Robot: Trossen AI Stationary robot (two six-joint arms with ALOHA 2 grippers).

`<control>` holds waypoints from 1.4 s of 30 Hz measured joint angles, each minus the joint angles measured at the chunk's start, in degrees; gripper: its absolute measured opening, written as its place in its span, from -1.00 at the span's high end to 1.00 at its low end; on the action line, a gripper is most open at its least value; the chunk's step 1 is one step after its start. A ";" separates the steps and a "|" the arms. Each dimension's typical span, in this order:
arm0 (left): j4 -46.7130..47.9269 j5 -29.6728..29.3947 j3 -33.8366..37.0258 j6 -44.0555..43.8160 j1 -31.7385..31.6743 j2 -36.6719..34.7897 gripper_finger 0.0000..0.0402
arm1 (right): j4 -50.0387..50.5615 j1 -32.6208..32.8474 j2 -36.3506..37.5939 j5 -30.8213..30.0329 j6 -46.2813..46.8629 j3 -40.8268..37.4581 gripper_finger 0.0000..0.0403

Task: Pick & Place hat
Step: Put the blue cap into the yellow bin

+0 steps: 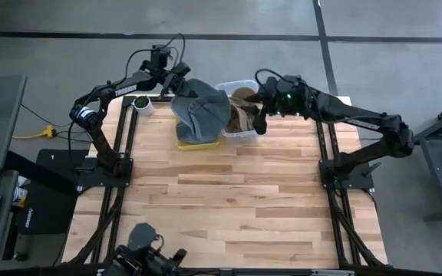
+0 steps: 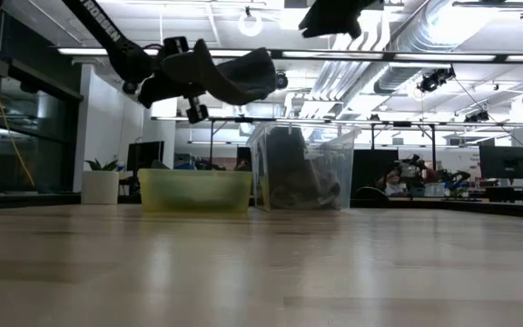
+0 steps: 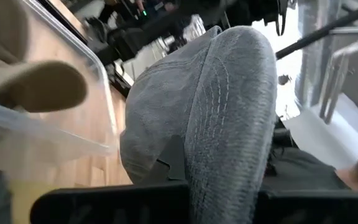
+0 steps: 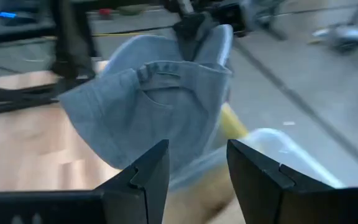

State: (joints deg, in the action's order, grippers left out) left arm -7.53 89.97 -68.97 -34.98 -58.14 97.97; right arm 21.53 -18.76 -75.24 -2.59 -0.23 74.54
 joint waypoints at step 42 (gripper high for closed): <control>-0.39 0.16 0.00 0.09 6.44 -0.09 1.00 | -24.47 -6.45 -17.44 26.58 9.04 0.42 0.46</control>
State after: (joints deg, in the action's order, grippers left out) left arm -7.92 90.13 -68.97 -34.89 -51.70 97.89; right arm -2.94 -25.21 -92.68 23.98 8.81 74.96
